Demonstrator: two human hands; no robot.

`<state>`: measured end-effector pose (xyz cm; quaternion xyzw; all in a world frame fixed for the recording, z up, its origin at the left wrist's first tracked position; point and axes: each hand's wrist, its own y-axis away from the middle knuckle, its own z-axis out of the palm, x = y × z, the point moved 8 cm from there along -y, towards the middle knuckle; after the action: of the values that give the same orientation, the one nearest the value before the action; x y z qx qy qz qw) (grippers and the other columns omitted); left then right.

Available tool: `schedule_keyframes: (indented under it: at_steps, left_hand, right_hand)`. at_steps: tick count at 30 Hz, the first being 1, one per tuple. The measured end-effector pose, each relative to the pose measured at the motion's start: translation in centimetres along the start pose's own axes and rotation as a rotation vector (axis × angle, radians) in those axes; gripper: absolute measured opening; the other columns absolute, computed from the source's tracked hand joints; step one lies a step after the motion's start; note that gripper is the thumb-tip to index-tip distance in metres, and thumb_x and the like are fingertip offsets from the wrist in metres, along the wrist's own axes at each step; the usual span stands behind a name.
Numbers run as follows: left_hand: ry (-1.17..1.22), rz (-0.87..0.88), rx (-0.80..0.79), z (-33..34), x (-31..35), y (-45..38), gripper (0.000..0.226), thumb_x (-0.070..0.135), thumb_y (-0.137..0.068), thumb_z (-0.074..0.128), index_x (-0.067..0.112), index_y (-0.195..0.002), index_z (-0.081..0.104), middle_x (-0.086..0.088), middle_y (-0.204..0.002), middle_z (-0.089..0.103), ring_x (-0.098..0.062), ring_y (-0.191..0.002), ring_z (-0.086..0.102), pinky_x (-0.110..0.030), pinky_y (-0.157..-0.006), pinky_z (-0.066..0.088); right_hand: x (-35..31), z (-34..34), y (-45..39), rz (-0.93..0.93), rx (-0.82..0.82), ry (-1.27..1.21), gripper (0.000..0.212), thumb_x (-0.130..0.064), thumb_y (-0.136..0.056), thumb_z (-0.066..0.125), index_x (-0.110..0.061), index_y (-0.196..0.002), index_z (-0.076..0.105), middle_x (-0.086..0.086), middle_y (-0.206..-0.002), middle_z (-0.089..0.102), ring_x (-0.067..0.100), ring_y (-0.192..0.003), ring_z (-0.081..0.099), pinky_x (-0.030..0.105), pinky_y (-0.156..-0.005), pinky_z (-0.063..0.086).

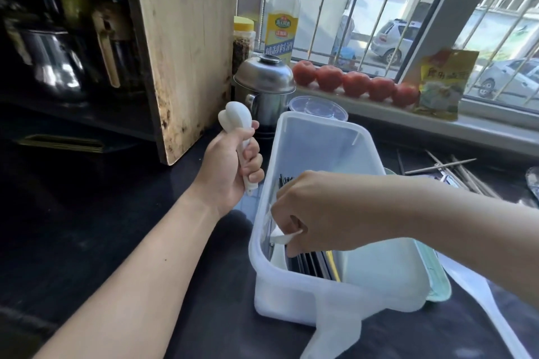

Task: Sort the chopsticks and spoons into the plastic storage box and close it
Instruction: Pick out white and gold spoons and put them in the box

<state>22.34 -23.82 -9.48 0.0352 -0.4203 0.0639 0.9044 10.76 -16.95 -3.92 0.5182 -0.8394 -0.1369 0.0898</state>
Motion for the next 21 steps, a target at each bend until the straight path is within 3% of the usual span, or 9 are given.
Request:
schedule_keyframes:
  at_steps: [4, 7, 9, 11, 13, 15, 17, 21]
  left_hand:
    - [-0.032, 0.005, -0.027, 0.2, -0.1, 0.2, 0.019, 0.014, -0.099, 0.049, 0.012, -0.118, 0.054, 0.004, -0.061, 0.033, -0.011, -0.045, 0.024, -0.024, -0.044, 0.025]
    - [-0.049, 0.019, -0.028, 0.3, 0.0, 0.2, 0.021, 0.011, -0.099, 0.049, 0.011, -0.119, 0.053, 0.004, -0.061, 0.033, -0.010, -0.045, 0.024, -0.023, -0.041, 0.027]
    - [-0.046, 0.018, -0.026, 0.3, 0.0, 0.3, 0.021, 0.011, -0.099, 0.048, 0.011, -0.119, 0.054, 0.004, -0.061, 0.033, -0.010, -0.045, 0.024, -0.023, -0.040, 0.028]
    - [-0.035, 0.018, -0.026, 0.3, 0.0, 0.3, 0.020, 0.013, -0.099, 0.048, 0.011, -0.119, 0.054, 0.004, -0.061, 0.034, -0.010, -0.045, 0.024, -0.023, -0.041, 0.028]
    - [-0.021, 0.014, -0.028, 0.2, 0.0, 0.1, 0.022, 0.018, -0.100, 0.046, 0.011, -0.120, 0.054, 0.004, -0.062, 0.036, -0.011, -0.047, 0.025, -0.025, -0.046, 0.025]
    - [-0.001, 0.006, -0.026, 0.0, -0.1, -0.1, 0.027, 0.026, -0.102, 0.044, 0.012, -0.122, 0.054, 0.003, -0.064, 0.038, -0.012, -0.051, 0.027, -0.030, -0.054, 0.022]
    - [0.016, 0.013, -0.021, -0.2, 0.0, -0.2, 0.030, 0.031, -0.104, 0.043, 0.012, -0.124, 0.055, 0.002, -0.067, 0.042, -0.013, -0.054, 0.031, -0.033, -0.060, 0.020]
    - [-0.029, 0.072, -0.048, -0.1, 0.6, -0.1, 0.030, 0.034, -0.109, 0.043, 0.012, -0.125, 0.056, 0.003, -0.075, 0.053, -0.011, -0.056, 0.039, -0.032, -0.062, 0.022]
  right_hand:
    - [-1.1, 1.7, -0.5, -0.020, -0.125, -0.028, 0.019, -0.033, -0.087, 0.070, -0.023, -0.075, 0.059, -0.009, -0.075, 0.057, 0.006, -0.072, 0.050, 0.025, -0.064, 0.047]
    - [-1.6, 2.2, -0.6, -0.056, -0.180, -0.044, 0.029, -0.012, -0.087, 0.063, -0.024, -0.062, 0.054, -0.011, -0.057, 0.045, -0.004, -0.058, 0.048, 0.013, -0.051, 0.038]
    - [-1.5, 2.3, -0.7, -0.075, -0.190, -0.068, 0.023, -0.009, -0.088, 0.060, -0.020, -0.068, 0.060, -0.012, -0.055, 0.046, -0.012, -0.058, 0.047, 0.005, -0.056, 0.037]
    - [-0.8, 2.3, -0.5, -0.054, -0.214, -0.147, 0.019, -0.012, -0.092, 0.062, -0.025, -0.081, 0.071, -0.021, -0.067, 0.061, -0.014, -0.063, 0.052, 0.001, -0.062, 0.038]
    - [0.5, 1.5, -0.3, -0.003, -0.212, -0.190, 0.017, -0.017, -0.095, 0.064, -0.023, -0.102, 0.078, -0.020, -0.092, 0.073, -0.010, -0.075, 0.061, 0.003, -0.072, 0.044]
    - [3.2, -0.6, -0.4, 0.109, -0.121, -0.156, 0.018, -0.019, -0.096, 0.065, -0.023, -0.108, 0.078, -0.010, -0.096, 0.076, -0.001, -0.078, 0.066, 0.018, -0.078, 0.053]
    - [6.4, -3.6, -0.6, 0.270, 0.051, -0.204, 0.020, -0.013, -0.094, 0.064, -0.024, -0.104, 0.078, -0.009, -0.084, 0.076, -0.001, -0.071, 0.067, 0.018, -0.071, 0.056]
    - [9.2, -7.9, -0.9, 0.387, 0.450, -0.618, 0.011, -0.017, -0.096, 0.065, -0.017, -0.102, 0.074, 0.005, -0.090, 0.077, 0.018, -0.076, 0.076, 0.039, -0.077, 0.063]
